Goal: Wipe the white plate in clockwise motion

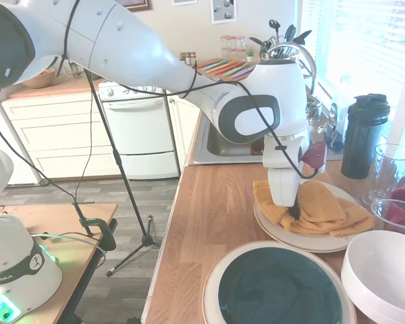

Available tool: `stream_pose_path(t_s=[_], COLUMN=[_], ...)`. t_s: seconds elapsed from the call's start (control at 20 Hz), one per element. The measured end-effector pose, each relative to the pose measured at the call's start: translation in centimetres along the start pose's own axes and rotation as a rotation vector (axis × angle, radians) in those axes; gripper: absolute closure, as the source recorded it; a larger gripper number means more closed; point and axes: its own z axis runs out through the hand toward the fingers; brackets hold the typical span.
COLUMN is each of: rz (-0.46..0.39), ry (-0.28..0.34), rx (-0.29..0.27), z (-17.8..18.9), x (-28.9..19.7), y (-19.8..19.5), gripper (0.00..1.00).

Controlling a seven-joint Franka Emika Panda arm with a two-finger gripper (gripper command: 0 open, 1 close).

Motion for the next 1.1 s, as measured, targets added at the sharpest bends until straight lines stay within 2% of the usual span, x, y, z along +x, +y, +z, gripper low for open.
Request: stream_pose_path(t_s=[0.4, 0.8, 1.1], rz=[-0.056, -0.064, -0.035], ry=[-0.026, -0.055, -0.056], rx=[-0.024, -0.014, 0.007], z=[-1.5, -1.9, -1.2], x=[-3.5, -7.7, -7.7], y=[3.2, 1.7, -1.0], gripper=[1.0, 1.0, 1.0])
